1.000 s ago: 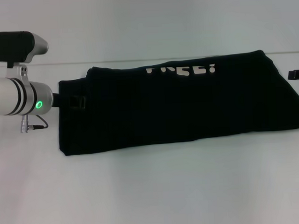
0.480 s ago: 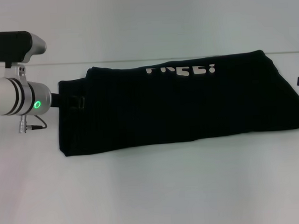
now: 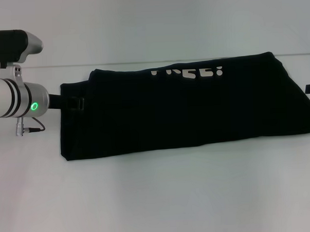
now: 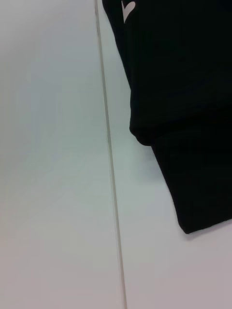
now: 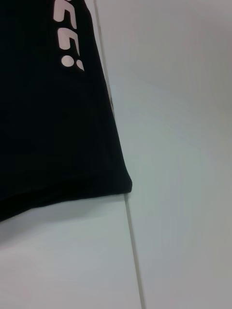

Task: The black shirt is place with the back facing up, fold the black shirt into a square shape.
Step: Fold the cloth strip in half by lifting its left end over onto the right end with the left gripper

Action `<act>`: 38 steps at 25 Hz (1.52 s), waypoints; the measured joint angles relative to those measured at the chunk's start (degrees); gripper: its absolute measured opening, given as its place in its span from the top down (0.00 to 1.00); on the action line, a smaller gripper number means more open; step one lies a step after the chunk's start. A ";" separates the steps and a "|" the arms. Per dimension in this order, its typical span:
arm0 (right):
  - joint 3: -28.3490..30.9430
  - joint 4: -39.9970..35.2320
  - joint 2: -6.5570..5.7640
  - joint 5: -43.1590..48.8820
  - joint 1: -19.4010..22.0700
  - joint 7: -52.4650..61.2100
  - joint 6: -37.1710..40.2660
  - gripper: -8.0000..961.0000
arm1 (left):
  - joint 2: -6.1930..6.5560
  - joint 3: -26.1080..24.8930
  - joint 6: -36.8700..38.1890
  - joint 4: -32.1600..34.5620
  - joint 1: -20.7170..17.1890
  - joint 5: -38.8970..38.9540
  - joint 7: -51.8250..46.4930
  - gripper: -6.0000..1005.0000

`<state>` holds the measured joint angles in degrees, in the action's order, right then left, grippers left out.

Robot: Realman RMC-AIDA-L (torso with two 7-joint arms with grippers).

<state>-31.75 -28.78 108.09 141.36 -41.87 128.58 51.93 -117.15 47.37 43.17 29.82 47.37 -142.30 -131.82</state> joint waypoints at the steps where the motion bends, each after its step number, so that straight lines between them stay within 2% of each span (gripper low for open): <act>1: 0.00 -0.05 0.01 -0.04 0.05 0.00 -0.13 0.31 | 0.00 0.00 0.15 0.07 0.00 -0.01 0.00 0.99; 7: 0.00 -0.27 0.00 -0.19 0.37 0.00 -0.25 0.31 | -0.01 0.01 0.37 0.68 -0.63 -0.08 -0.99 0.99; 15: 0.02 0.09 0.14 -0.21 -0.22 0.00 -0.96 0.31 | -0.52 -0.57 5.60 6.40 -2.81 0.52 -1.60 0.99; 24: -0.46 4.61 1.13 -0.02 -2.81 -0.68 -5.55 0.33 | -0.81 -0.24 5.47 5.91 -2.80 0.54 -1.28 0.98; 32: -0.93 5.27 2.18 0.03 -3.34 -0.73 -7.11 0.37 | -0.80 -0.17 5.08 5.65 -2.76 0.50 -1.13 0.97; 35: -1.38 5.29 2.24 0.05 -3.36 -0.85 -7.03 0.62 | -0.79 -0.17 5.00 5.66 -2.76 0.48 -1.10 0.97; 38: -2.26 5.31 2.31 0.00 -3.38 -1.07 -6.66 0.68 | -0.79 -0.17 4.89 5.66 -2.77 0.41 -1.04 0.97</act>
<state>-34.00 -23.47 110.40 141.35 -45.25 127.52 45.26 -117.95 47.20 48.05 35.48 44.60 -141.89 -132.86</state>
